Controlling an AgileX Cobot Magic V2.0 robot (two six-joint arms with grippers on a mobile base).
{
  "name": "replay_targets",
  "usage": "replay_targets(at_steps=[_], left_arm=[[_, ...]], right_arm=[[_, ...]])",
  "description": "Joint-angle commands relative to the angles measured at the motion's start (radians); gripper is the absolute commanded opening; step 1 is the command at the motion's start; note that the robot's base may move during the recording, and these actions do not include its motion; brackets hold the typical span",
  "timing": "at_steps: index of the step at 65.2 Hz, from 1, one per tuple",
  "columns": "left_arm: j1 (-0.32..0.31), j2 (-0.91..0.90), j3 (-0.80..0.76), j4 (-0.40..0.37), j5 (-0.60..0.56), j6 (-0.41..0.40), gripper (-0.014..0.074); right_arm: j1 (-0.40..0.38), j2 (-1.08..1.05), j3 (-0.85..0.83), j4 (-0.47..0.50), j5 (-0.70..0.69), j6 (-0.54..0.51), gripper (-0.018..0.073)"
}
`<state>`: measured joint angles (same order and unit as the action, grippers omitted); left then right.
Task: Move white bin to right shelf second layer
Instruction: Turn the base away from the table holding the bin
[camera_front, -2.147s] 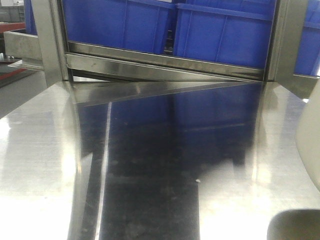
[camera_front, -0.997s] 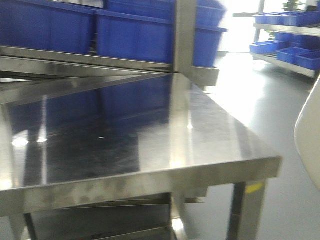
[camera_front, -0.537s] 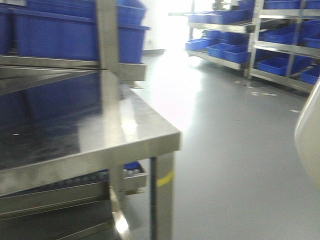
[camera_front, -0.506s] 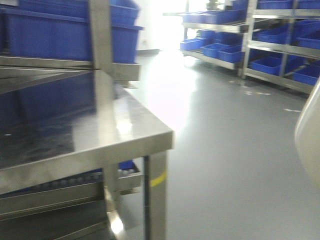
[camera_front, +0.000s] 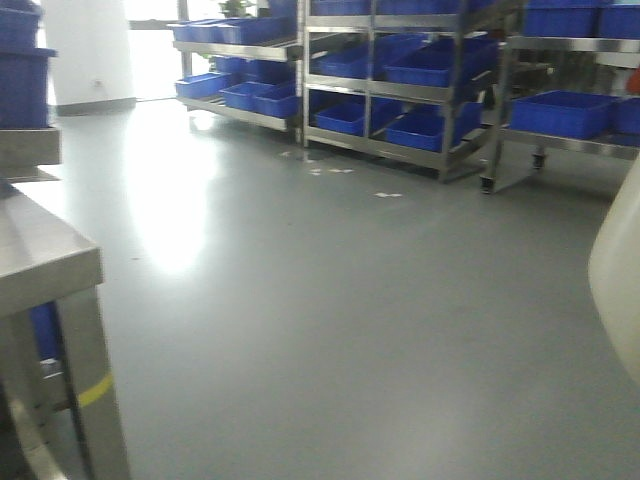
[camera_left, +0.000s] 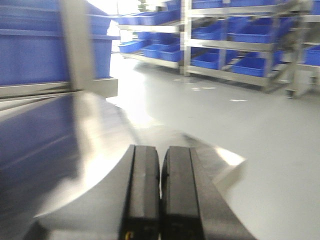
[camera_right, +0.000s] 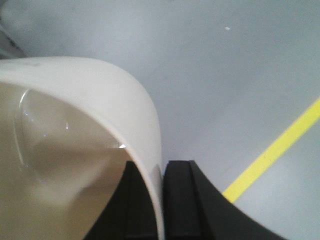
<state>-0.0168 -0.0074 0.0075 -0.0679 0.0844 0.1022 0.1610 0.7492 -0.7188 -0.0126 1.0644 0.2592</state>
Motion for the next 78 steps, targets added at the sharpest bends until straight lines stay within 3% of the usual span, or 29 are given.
replay_targets(at_steps=[1, 78], left_arm=[[-0.004, -0.013, 0.037, -0.006, -0.084, -0.003, 0.0085], [-0.004, -0.013, 0.037, -0.006, -0.084, -0.003, 0.0085]], right_arm=[[-0.008, -0.005, -0.029, -0.003, -0.050, -0.006, 0.0052], [-0.008, -0.005, -0.029, -0.003, -0.047, -0.006, 0.0052]])
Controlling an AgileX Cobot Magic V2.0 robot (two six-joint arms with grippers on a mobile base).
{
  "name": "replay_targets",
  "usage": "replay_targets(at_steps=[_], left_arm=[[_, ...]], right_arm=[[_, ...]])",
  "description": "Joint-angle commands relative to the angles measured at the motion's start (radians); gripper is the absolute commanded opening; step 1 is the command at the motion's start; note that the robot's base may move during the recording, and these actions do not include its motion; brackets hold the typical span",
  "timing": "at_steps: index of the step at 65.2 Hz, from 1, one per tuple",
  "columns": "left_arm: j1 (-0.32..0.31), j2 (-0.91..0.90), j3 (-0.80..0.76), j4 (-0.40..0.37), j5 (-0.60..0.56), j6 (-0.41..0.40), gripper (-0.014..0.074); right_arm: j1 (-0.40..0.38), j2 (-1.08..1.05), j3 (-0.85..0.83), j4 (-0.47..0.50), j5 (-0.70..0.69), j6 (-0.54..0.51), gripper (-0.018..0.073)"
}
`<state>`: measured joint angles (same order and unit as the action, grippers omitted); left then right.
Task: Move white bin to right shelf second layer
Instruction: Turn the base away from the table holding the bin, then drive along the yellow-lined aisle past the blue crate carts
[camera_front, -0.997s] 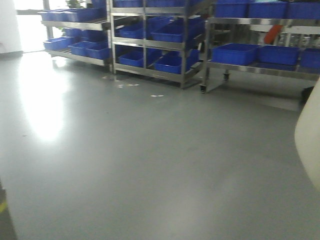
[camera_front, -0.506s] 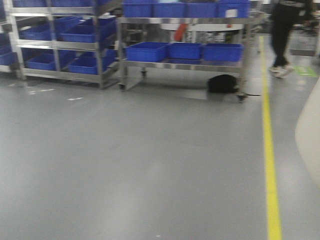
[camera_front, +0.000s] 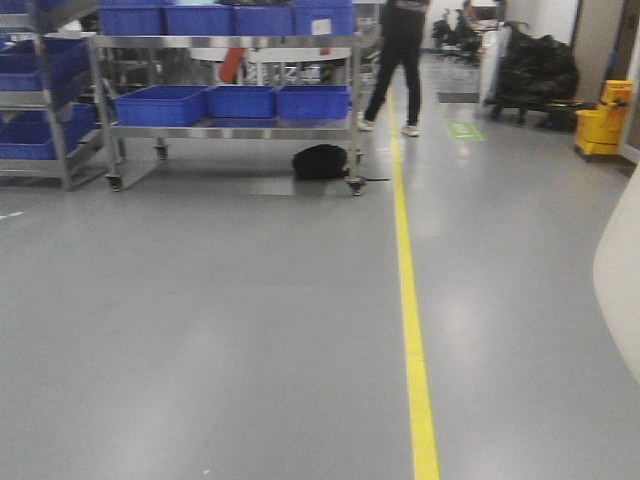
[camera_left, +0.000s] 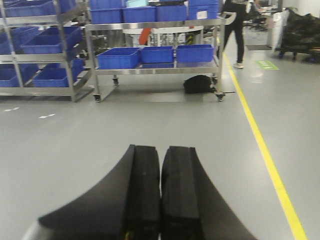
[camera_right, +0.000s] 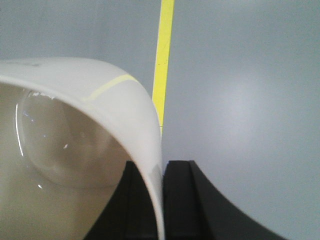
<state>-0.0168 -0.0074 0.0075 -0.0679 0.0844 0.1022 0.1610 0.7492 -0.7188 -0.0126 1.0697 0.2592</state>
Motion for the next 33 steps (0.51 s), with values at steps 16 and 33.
replay_targets(at_steps=[16, 33], left_arm=[[-0.004, -0.013, 0.037, -0.006, -0.084, -0.003, 0.0085], [-0.004, -0.013, 0.037, -0.006, -0.084, -0.003, 0.0085]], right_arm=[[-0.008, -0.005, -0.029, -0.003, -0.052, -0.006, 0.0052], [-0.008, -0.005, -0.029, -0.003, -0.051, -0.006, 0.0052]])
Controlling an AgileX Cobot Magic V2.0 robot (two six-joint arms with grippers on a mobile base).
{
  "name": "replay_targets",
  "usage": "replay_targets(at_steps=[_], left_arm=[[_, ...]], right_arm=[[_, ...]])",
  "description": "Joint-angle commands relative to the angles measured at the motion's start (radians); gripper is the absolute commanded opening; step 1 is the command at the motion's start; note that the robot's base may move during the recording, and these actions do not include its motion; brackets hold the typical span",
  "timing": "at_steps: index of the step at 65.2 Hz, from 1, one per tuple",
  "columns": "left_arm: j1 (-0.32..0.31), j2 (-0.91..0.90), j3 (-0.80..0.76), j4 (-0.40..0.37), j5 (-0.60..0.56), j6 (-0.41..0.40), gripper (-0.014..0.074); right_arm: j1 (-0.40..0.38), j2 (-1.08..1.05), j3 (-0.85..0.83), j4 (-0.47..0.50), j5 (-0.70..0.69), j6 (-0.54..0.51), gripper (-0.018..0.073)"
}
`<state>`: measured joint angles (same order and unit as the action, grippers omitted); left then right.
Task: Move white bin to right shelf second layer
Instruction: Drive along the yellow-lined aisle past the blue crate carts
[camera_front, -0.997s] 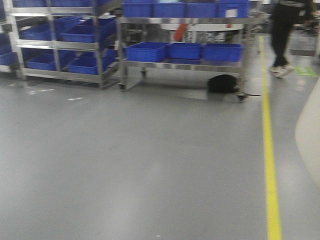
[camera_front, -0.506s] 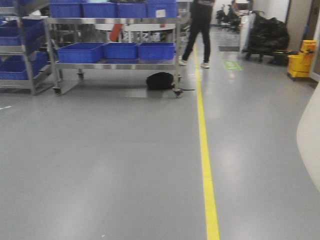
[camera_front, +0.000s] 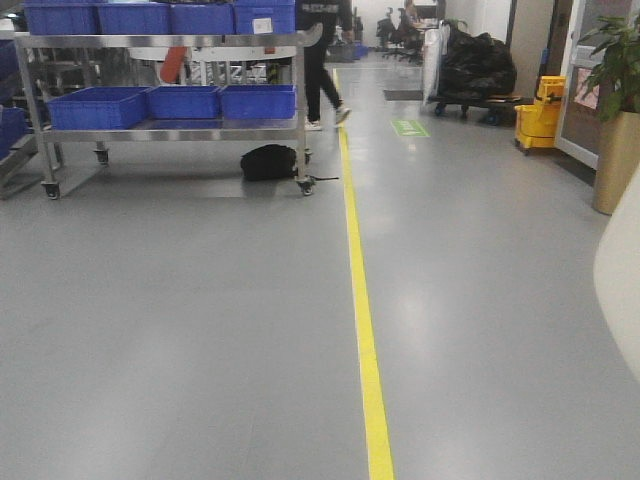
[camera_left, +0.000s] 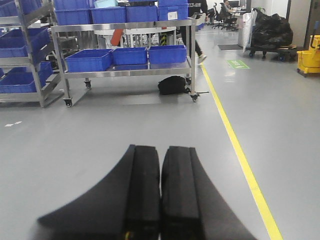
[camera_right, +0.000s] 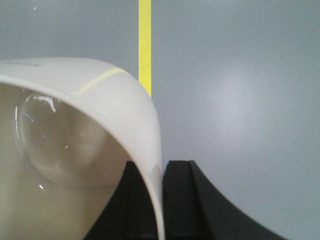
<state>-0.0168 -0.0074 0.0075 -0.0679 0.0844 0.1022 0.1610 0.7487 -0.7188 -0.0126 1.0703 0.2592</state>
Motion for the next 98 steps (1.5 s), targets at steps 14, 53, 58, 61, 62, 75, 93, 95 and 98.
replay_targets(at_steps=[14, 53, 58, 61, 62, 75, 93, 95, 98], left_arm=[[-0.004, -0.013, 0.037, -0.006, -0.084, -0.003, 0.0085], [-0.004, -0.013, 0.037, -0.006, -0.084, -0.003, 0.0085], [-0.004, -0.013, 0.037, -0.006, -0.084, -0.003, 0.0085], [-0.004, -0.013, 0.037, -0.006, -0.084, -0.003, 0.0085], [-0.004, -0.013, 0.037, -0.006, -0.084, -0.003, 0.0085], [-0.004, -0.013, 0.037, -0.006, -0.084, -0.003, 0.0085], [-0.004, -0.013, 0.037, -0.006, -0.084, -0.003, 0.0085], [-0.004, -0.013, 0.037, -0.006, -0.084, -0.003, 0.0085], [-0.004, -0.013, 0.037, -0.006, -0.084, -0.003, 0.0085]], right_arm=[[-0.008, -0.004, -0.029, -0.003, -0.052, -0.006, 0.0052], [-0.008, -0.004, -0.029, -0.003, -0.047, -0.006, 0.0052], [-0.008, -0.004, -0.029, -0.003, -0.047, -0.006, 0.0052], [-0.008, -0.004, -0.029, -0.003, -0.047, -0.006, 0.0052], [-0.008, -0.004, -0.029, -0.003, -0.047, -0.006, 0.0052], [-0.008, -0.004, -0.029, -0.003, -0.047, -0.006, 0.0052], [-0.008, -0.004, -0.029, -0.003, -0.047, -0.006, 0.0052], [-0.008, -0.004, -0.029, -0.003, -0.047, -0.006, 0.0052], [-0.008, -0.004, -0.029, -0.003, -0.047, -0.006, 0.0052]])
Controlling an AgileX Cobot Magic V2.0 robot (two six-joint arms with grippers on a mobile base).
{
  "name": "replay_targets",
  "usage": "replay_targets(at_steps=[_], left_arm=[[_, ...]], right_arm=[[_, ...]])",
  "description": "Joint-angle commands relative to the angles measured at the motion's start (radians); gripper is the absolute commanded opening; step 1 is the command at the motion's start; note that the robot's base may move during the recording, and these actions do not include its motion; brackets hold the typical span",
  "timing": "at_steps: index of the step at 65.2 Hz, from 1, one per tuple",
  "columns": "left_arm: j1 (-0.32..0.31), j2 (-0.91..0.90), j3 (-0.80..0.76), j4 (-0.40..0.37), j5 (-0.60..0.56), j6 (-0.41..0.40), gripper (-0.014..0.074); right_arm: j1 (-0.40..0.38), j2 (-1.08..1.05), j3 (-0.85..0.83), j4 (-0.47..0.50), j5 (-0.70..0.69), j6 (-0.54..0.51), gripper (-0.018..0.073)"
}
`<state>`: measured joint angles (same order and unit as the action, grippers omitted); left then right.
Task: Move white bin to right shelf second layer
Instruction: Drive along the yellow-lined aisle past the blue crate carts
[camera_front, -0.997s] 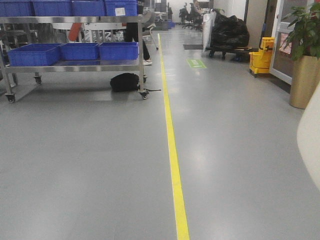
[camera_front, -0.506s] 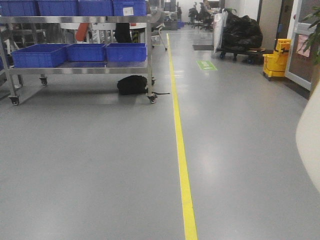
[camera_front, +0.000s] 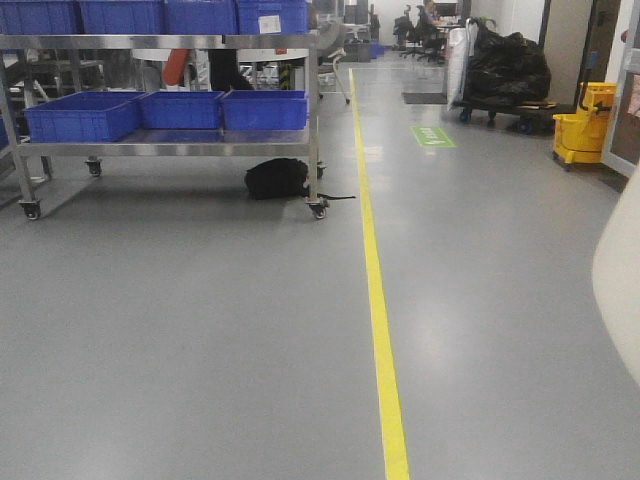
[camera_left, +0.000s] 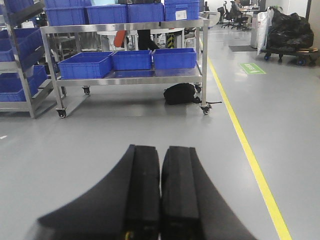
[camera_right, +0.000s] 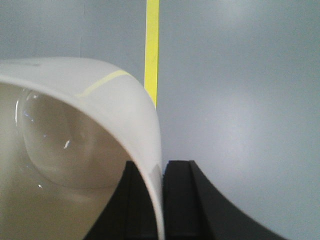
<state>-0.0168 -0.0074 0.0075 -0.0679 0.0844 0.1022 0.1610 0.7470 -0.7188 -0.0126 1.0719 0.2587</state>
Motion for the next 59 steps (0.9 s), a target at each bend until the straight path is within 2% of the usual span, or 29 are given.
replay_targets(at_steps=[1, 59], left_arm=[[-0.004, -0.013, 0.037, -0.006, -0.084, -0.003, 0.0085], [-0.004, -0.013, 0.037, -0.006, -0.084, -0.003, 0.0085]], right_arm=[[-0.008, -0.002, -0.029, -0.003, -0.049, -0.006, 0.0052], [-0.008, -0.002, -0.029, -0.003, -0.048, -0.006, 0.0052]])
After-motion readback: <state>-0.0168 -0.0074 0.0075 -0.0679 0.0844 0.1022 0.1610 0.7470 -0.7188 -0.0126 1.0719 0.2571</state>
